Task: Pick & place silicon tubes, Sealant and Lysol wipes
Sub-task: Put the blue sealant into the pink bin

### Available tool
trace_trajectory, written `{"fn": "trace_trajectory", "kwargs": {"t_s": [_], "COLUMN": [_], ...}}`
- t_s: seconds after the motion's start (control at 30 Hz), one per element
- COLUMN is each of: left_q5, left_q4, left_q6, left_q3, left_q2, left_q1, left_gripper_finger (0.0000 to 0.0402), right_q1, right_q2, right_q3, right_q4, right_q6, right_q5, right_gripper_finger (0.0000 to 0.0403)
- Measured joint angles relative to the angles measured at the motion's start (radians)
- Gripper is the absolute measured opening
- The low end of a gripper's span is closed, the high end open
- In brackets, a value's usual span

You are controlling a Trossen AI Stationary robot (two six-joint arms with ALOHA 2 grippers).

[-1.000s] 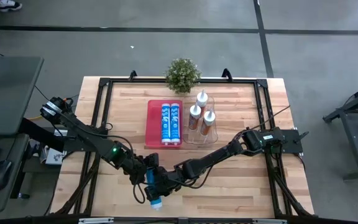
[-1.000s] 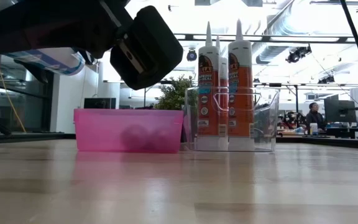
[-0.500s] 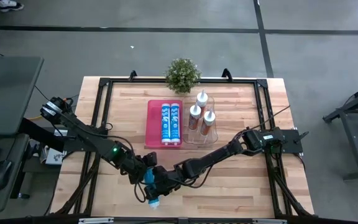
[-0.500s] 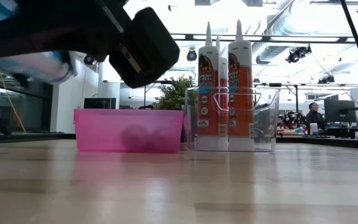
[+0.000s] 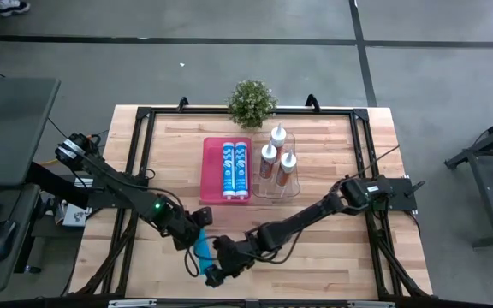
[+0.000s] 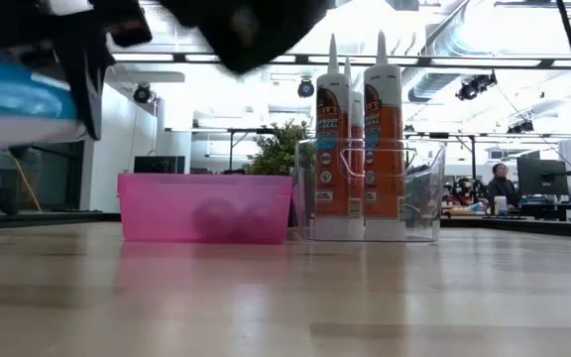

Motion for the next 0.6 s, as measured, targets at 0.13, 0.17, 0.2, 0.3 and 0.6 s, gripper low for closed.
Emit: {"fn": "trace_trajectory", "kwargs": {"t_s": [0.13, 0.17, 0.2, 0.3, 0.6], "left_q5": [-0.005, -0.005, -0.003, 0.021, 0.058], "left_q4": [-0.087, -0.120, -0.150, -0.180, -0.231], "left_q6": [0.012, 0.025, 0.037, 0.057, 0.140], "left_q3": [0.011, 0.015, 0.017, 0.027, 0.028], "left_q2": [-0.004, -0.004, -0.004, -0.005, -0.065], "left_q1": [0.001, 0.001, 0.001, 0.009, 0.155], "left_gripper_finger": [0.0197, 0.0197, 0.0197, 0.0197, 0.0197], "right_q1": [0.030, 0.039, 0.047, 0.072, 0.134], "right_q2": [-0.054, -0.068, -0.084, -0.135, -0.211], "right_q3": [0.001, 0.001, 0.000, 0.001, 0.000], "right_q4": [-0.144, -0.190, -0.233, -0.355, -0.571], "right_q6": [-0.015, -0.017, -0.017, 0.002, 0.081], "right_q5": [0.054, 0.075, 0.098, 0.160, 0.299], "right_gripper_finger": [0.0305, 0.0305, 0.0305, 0.0306, 0.0306]}}
